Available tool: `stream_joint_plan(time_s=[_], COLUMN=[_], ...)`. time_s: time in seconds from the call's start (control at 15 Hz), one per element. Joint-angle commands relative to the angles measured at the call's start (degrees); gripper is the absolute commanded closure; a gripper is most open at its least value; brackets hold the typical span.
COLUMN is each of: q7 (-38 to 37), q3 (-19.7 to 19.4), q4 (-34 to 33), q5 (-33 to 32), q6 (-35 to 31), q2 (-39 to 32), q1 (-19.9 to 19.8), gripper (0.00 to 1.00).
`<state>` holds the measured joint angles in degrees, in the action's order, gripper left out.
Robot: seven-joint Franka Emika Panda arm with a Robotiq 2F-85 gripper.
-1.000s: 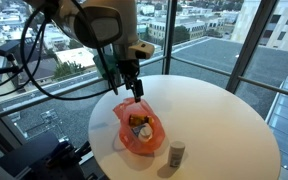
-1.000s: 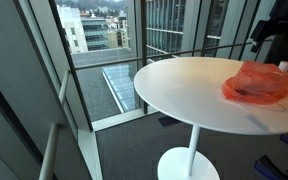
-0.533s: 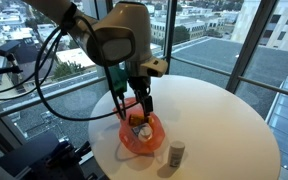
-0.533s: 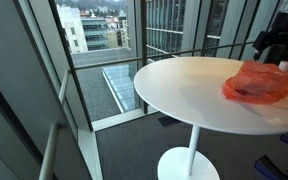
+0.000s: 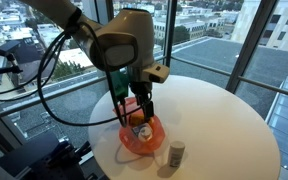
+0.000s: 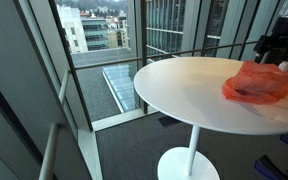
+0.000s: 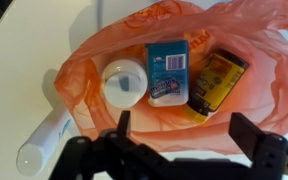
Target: Pick up the white medicine bottle from the orange plastic bag and put it on the table
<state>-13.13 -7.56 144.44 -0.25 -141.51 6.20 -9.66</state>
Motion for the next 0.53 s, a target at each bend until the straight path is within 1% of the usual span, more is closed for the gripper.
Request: stream_joint_plan(time_s=[0.0,0.2,0.47], q7=[2.50,3.65,3.79], q3=[-0.49,-0.66,-1.10], q4=[0.39,0.48,0.61], q5=[1.71,2.46,1.05], q6=[-1.36,-2.04,-2.11], q2=[-0.97,-1.81,-2.10], q1=[0.21,0.13,-0.34], gripper=[0.00,0.00,0.00])
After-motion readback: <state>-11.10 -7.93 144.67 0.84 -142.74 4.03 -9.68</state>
